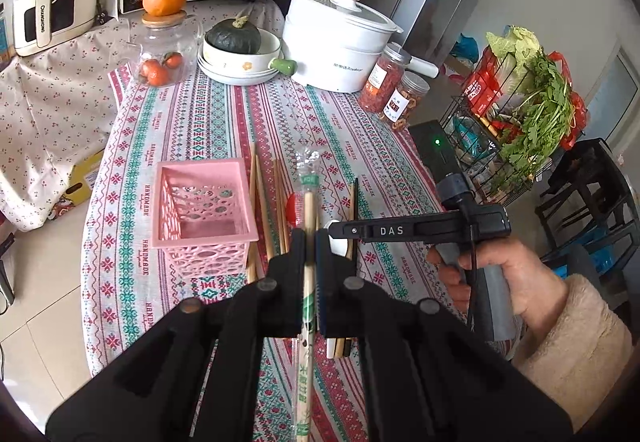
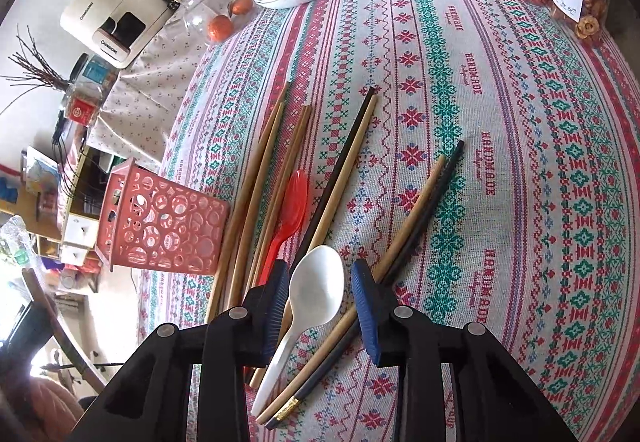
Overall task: Organize utensils
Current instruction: 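Close left gripper on printed chopstick while right gripper grasps white spoon, then lift chopstick with left tool and spoon with right tool into pink basket, then open both grippers and withdraw them from the pink basket, then grasp a black chopstick with the right gripper, then grasp a wooden chopstick with left gripper while right holds black chopstick, then lift both chopsticks and lower them upright into the pink basket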
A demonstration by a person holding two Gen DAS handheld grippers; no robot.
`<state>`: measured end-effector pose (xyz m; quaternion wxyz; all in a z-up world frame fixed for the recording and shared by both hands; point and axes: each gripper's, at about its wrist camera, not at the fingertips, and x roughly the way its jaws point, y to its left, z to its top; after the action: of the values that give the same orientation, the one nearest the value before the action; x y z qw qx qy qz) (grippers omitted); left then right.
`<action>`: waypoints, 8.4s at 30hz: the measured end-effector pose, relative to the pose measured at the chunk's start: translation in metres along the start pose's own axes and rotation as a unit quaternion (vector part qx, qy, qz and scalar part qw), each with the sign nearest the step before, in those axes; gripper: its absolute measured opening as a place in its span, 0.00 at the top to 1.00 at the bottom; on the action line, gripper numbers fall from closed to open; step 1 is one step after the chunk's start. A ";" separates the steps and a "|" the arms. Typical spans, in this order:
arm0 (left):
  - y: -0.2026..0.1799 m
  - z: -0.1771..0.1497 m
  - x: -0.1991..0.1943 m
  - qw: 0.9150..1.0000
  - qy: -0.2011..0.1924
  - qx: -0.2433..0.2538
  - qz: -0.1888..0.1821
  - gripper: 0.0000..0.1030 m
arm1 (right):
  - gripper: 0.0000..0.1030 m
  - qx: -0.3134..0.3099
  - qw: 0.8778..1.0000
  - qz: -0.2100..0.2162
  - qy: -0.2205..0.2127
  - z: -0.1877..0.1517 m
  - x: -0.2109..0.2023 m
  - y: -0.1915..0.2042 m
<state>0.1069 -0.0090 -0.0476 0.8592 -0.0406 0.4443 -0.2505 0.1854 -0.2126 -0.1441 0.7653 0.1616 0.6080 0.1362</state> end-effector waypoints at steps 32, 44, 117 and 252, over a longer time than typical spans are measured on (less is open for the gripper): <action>0.034 0.030 -0.081 0.927 -0.356 -0.059 0.105 0.95 | 0.97 -0.106 0.956 -0.061 -0.268 -0.036 -0.137 0.083; 0.042 0.044 -0.038 0.912 -0.377 -0.049 0.156 0.95 | 0.97 -0.086 0.918 -0.047 -0.384 -0.034 -0.172 0.114; 0.035 -0.043 0.018 0.988 0.111 -0.052 0.096 0.06 | 0.05 0.041 0.980 -0.184 -0.060 -0.024 -0.034 -0.027; -0.031 -0.013 -0.024 0.999 -0.023 0.043 0.001 0.94 | 0.95 -0.055 0.983 -0.128 -0.123 -0.050 -0.077 0.000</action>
<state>0.0729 -0.0233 -0.0285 0.8702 -0.0086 0.4135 -0.2677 0.1191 -0.2396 -0.0867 0.8532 0.0555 0.5163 0.0496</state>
